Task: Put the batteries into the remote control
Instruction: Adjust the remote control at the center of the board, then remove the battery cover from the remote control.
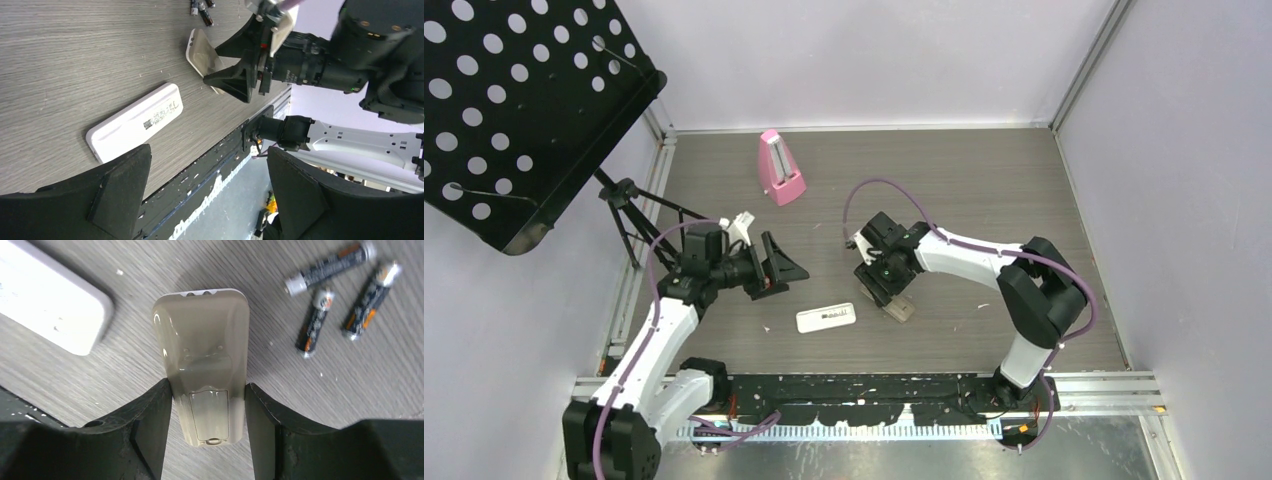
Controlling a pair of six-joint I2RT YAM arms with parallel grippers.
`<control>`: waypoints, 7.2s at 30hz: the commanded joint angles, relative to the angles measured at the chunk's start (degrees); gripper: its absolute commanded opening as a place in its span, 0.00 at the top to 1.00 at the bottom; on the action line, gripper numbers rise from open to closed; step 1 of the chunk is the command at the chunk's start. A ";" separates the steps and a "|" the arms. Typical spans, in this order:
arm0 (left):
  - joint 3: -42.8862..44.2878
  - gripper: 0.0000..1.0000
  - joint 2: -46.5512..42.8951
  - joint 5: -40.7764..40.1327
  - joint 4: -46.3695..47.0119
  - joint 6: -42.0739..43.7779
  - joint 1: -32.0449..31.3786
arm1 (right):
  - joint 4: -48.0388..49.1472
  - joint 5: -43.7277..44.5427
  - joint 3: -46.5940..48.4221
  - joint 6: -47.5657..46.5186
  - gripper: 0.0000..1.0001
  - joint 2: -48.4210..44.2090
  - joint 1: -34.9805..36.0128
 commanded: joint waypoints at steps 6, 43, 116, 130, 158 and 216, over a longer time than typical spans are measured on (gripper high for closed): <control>2.85 0.19 13.78 -6.31 11.07 -3.41 -8.23 | 7.44 -6.19 -0.06 -6.33 0.44 -3.83 0.51; 18.13 0.42 53.80 -13.66 30.49 -1.90 -22.89 | 17.61 14.80 -26.18 74.53 0.56 -27.11 -2.03; 5.33 0.78 46.85 -17.11 28.99 -7.70 -26.25 | 10.23 8.29 -14.62 49.35 0.83 -10.96 -3.11; 4.41 0.79 46.82 -19.75 28.82 -9.75 -26.21 | 5.42 13.72 -12.34 50.41 0.62 -17.19 -1.97; 2.47 0.88 46.41 -19.08 30.66 -12.10 -26.25 | 5.17 13.76 -12.07 53.96 0.76 -13.47 -0.54; 2.55 0.90 47.25 -25.29 26.66 -11.32 -28.33 | 34.85 3.13 -29.71 58.55 0.74 -31.90 -3.72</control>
